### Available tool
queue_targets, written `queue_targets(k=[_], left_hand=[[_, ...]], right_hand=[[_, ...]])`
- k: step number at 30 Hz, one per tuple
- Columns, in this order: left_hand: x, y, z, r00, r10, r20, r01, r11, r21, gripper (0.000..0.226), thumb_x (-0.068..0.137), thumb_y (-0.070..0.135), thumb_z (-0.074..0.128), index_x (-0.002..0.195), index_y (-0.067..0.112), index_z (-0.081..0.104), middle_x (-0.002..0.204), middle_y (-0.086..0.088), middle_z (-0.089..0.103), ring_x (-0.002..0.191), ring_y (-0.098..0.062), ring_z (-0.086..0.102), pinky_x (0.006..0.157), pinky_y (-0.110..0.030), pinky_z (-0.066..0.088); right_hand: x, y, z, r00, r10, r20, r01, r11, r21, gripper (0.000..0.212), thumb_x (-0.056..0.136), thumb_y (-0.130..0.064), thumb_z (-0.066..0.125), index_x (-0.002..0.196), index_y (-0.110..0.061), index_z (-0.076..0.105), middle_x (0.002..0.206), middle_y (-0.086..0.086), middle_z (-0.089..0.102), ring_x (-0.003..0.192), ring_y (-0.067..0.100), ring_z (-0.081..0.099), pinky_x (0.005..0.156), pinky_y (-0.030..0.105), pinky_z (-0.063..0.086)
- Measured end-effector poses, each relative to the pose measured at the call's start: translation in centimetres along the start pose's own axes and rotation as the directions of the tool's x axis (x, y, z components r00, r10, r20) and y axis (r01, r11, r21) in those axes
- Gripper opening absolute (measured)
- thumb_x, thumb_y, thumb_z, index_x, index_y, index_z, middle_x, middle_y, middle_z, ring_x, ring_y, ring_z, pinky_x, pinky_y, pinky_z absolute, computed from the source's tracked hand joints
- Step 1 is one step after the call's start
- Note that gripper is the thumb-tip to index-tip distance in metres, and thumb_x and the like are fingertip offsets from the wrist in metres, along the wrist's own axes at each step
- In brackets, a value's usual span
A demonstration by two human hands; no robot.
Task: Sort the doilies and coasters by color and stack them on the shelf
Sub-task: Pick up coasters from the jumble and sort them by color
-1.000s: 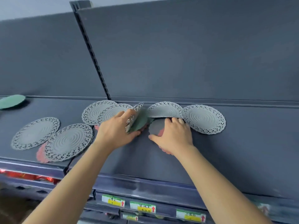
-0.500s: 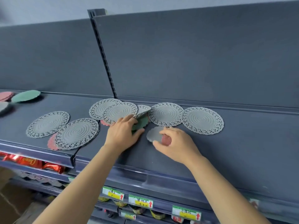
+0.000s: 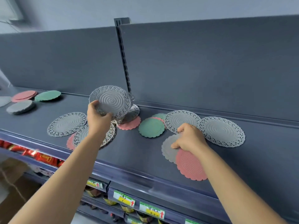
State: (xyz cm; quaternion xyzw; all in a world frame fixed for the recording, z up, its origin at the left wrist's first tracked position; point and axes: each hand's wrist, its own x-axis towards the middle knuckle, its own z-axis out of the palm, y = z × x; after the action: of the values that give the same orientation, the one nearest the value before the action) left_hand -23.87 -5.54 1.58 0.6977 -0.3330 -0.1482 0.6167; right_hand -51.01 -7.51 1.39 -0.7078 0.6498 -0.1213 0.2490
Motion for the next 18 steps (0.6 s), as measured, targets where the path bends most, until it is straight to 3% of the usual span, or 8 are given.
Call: queue_targets(k=[2, 4, 7, 9, 11, 13, 15, 18], left_hand=[[1.2, 0.1, -0.8, 0.995, -0.088, -0.05, 0.082, 0.99, -0.114, 0.066, 0.075, -0.015, 0.062, 0.131, 0.015, 0.043, 0.113, 0.002, 0.044, 0.094, -0.017, 0.057, 0.087, -0.04, 0.055], [2.5, 0.1, -1.7, 0.98, -0.184, -0.081, 0.16, 0.957, -0.242, 0.066, 0.077, -0.018, 0.058, 0.133, 0.012, 0.041, 0.117, -0.004, 0.043, 0.097, -0.022, 0.058, 0.086, -0.037, 0.055], [4.5, -0.4, -3.1, 0.957, -0.282, -0.073, 0.244, 0.913, -0.327, 0.063, 0.081, -0.019, 0.053, 0.136, 0.008, 0.039, 0.124, -0.012, 0.042, 0.101, -0.029, 0.059, 0.077, -0.028, 0.055], [5.9, -1.0, -4.4, 0.946, -0.313, -0.077, 0.278, 0.913, -0.297, 0.058, 0.082, -0.015, 0.051, 0.135, 0.007, 0.041, 0.122, -0.015, 0.046, 0.091, -0.027, 0.062, 0.07, -0.025, 0.054], [7.2, -1.9, -5.5, 0.96, -0.25, -0.127, 0.248, 0.968, -0.029, 0.055, 0.079, -0.009, 0.051, 0.131, 0.009, 0.048, 0.121, -0.015, 0.054, 0.089, -0.028, 0.062, 0.075, -0.034, 0.054], [7.9, -2.3, -6.2, 0.983, -0.124, -0.133, 0.152, 0.961, 0.23, 0.056, 0.075, -0.005, 0.047, 0.128, 0.013, 0.053, 0.123, -0.011, 0.057, 0.105, -0.029, 0.059, 0.09, -0.042, 0.052], [8.4, -2.2, -6.3, 0.992, -0.038, -0.123, 0.059, 0.983, 0.172, 0.054, 0.077, -0.007, 0.045, 0.124, 0.017, 0.057, 0.12, -0.009, 0.06, 0.101, -0.023, 0.059, 0.09, -0.038, 0.052], [9.3, -0.7, -5.5, 0.997, 0.06, -0.043, -0.064, 0.991, -0.114, 0.047, 0.077, -0.011, 0.051, 0.11, 0.021, 0.063, 0.106, -0.003, 0.066, 0.073, -0.004, 0.061, 0.064, -0.018, 0.052]], right_hand=[[0.8, -0.5, 0.0, 1.0, -0.013, -0.001, 0.013, 0.991, 0.13, 0.037, 0.069, -0.008, 0.078, 0.104, -0.013, 0.068, 0.104, 0.003, 0.069, 0.091, 0.018, 0.065, 0.075, 0.026, 0.051], [1.6, -1.3, 0.3, 0.998, -0.063, 0.016, 0.054, 0.942, 0.33, 0.024, 0.071, -0.003, 0.076, 0.086, -0.019, 0.068, 0.085, -0.001, 0.066, 0.074, 0.014, 0.061, 0.071, 0.026, 0.051], [2.8, -3.2, 0.7, 0.993, -0.104, -0.062, 0.121, 0.809, 0.575, 0.02, 0.076, 0.0, 0.072, 0.086, -0.017, 0.066, 0.083, -0.001, 0.062, 0.08, 0.014, 0.056, 0.076, 0.027, 0.046], [3.6, -4.5, 1.2, 0.991, -0.093, -0.097, 0.133, 0.758, 0.638, 0.016, 0.08, 0.0, 0.068, 0.089, -0.012, 0.065, 0.083, 0.0, 0.062, 0.08, 0.014, 0.057, 0.076, 0.026, 0.045], [4.4, -5.4, 1.7, 0.993, -0.046, -0.109, 0.104, 0.774, 0.625, 0.012, 0.081, -0.002, 0.066, 0.089, -0.012, 0.065, 0.084, 0.002, 0.063, 0.08, 0.017, 0.058, 0.074, 0.027, 0.044], [4.9, -6.2, 2.2, 0.995, -0.005, -0.096, 0.061, 0.803, 0.593, 0.011, 0.081, -0.006, 0.066, 0.089, -0.013, 0.066, 0.088, 0.004, 0.065, 0.081, 0.018, 0.058, 0.071, 0.027, 0.043], [5.1, -6.9, 2.5, 0.998, -0.008, -0.057, 0.04, 0.804, 0.594, 0.011, 0.081, -0.006, 0.067, 0.09, -0.012, 0.067, 0.088, 0.003, 0.065, 0.081, 0.016, 0.057, 0.066, 0.025, 0.042], [5.2, -7.9, 3.2, 1.0, 0.013, 0.025, -0.027, 0.722, 0.691, 0.007, 0.085, -0.008, 0.066, 0.088, -0.013, 0.065, 0.087, 0.004, 0.063, 0.081, 0.018, 0.056, 0.059, 0.024, 0.042]])
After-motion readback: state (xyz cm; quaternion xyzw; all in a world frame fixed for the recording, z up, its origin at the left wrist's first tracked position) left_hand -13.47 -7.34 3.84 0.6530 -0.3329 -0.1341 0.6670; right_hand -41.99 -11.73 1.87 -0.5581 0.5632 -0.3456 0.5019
